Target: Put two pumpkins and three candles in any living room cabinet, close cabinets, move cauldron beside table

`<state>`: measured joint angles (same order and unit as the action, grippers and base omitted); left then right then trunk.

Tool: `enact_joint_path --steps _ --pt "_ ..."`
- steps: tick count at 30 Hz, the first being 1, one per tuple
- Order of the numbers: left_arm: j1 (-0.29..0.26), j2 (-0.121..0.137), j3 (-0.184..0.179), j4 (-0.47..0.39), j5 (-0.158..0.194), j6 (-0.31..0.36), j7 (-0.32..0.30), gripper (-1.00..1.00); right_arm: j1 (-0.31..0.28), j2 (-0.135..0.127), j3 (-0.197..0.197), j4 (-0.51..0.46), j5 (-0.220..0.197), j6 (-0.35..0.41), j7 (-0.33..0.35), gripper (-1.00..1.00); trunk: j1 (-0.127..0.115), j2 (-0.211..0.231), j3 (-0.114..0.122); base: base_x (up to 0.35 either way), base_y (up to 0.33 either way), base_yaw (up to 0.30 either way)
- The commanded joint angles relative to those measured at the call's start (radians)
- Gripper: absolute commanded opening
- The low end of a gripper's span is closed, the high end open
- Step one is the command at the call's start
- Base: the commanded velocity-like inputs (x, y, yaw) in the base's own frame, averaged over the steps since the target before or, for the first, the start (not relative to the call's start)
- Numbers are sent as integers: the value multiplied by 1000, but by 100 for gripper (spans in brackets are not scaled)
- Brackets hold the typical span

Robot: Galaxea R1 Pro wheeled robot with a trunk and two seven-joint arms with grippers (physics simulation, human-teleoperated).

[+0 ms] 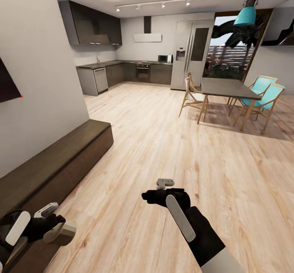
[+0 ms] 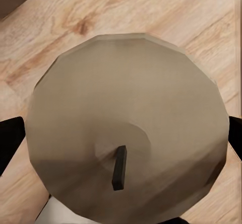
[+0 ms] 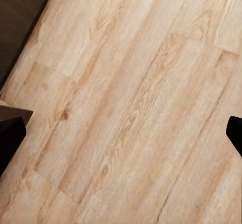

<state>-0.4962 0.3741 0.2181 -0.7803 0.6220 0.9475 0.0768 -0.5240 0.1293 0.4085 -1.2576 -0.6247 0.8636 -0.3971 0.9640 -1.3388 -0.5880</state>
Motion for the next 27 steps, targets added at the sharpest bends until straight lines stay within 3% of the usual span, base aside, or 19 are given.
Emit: enact_joint_path --steps 1,9,27 --pt "-1 0 1 -1 12 4 8 -100 -1 0 1 -1 -10 1 -9 100 0 -1 -1 223 -207 10" --pt "-1 0 1 -1 12 2 8 -100 -1 0 1 -2 -10 1 -6 100 0 -1 -1 240 -158 2" --pt "0 -1 1 -1 10 -9 9 -100 -1 0 2 -2 -10 2 -6 100 0 -1 -1 301 -5 0"
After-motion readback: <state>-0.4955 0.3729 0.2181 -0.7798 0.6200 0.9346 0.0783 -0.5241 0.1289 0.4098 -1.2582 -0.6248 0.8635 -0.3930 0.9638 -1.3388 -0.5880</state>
